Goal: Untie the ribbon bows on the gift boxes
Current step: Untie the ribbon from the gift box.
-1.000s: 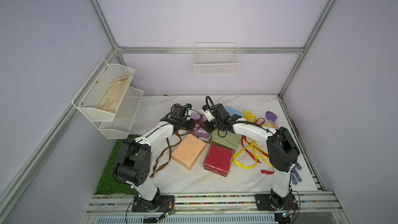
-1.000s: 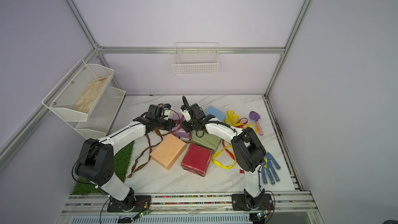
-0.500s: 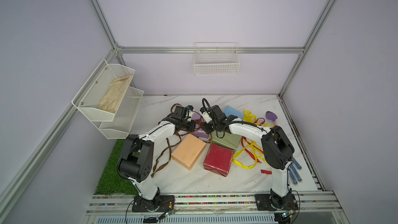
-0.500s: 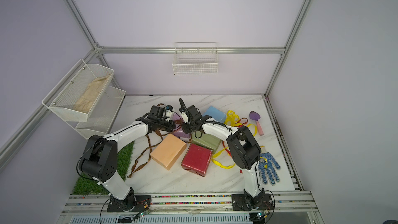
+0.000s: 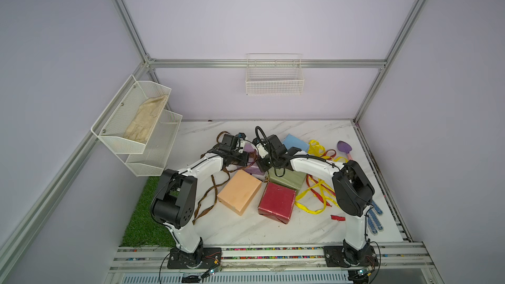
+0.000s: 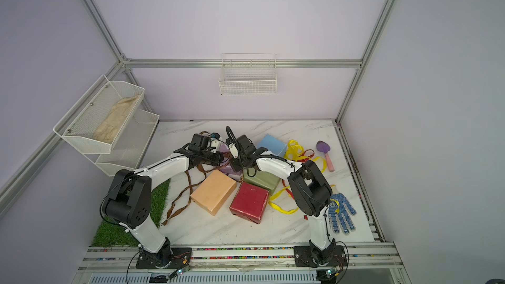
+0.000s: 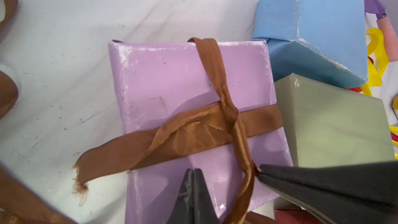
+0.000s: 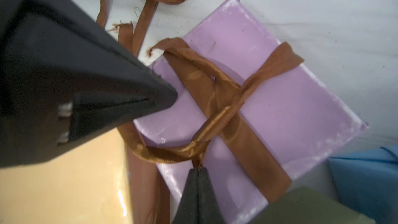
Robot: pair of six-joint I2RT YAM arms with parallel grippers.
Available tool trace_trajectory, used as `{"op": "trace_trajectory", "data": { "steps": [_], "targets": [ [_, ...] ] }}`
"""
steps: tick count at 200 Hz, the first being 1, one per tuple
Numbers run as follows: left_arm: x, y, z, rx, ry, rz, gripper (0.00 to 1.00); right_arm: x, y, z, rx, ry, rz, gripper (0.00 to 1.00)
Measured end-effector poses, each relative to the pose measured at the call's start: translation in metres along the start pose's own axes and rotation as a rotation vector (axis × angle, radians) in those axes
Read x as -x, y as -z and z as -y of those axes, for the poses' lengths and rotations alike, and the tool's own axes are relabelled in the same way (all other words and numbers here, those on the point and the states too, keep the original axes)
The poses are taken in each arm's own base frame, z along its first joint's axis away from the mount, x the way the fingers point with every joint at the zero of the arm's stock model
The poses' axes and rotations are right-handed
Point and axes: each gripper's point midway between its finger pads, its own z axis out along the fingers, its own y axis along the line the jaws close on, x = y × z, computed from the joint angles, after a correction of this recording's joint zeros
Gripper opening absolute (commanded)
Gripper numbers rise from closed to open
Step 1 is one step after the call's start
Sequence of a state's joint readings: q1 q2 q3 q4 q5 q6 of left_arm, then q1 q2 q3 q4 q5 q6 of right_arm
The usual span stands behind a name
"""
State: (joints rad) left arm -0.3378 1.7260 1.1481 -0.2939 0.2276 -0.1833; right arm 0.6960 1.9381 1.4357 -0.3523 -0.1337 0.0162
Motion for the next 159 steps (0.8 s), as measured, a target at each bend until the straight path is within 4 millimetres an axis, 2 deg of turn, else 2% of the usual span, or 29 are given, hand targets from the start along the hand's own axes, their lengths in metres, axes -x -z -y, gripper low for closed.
{"op": "trace_trajectory", "data": {
  "steps": [16,45,66,84,125,159],
  "targets": [
    [0.0,0.0,-0.001,0.002,0.006,0.001,0.04,-0.004,0.02,0.0,-0.012,-0.01,0.003,0.0],
    [0.0,0.0,-0.001,0.004,0.01,0.002,0.04,0.004,0.067,0.004,-0.071,-0.037,0.069,0.0],
    [0.0,-0.001,-0.002,0.005,0.01,0.001,0.03,-0.001,0.088,0.009,-0.116,-0.065,0.08,0.0],
    [0.001,-0.001,-0.002,0.006,0.01,0.004,0.03,-0.018,0.092,0.015,-0.151,-0.096,0.041,0.0],
    [0.002,-0.002,-0.003,0.008,0.009,0.009,0.03,-0.076,0.089,0.025,-0.204,-0.16,-0.118,0.0],
    [0.003,-0.003,-0.004,0.009,0.01,0.014,0.02,-0.097,0.09,0.021,-0.19,-0.184,-0.197,0.0]
  ]
}}
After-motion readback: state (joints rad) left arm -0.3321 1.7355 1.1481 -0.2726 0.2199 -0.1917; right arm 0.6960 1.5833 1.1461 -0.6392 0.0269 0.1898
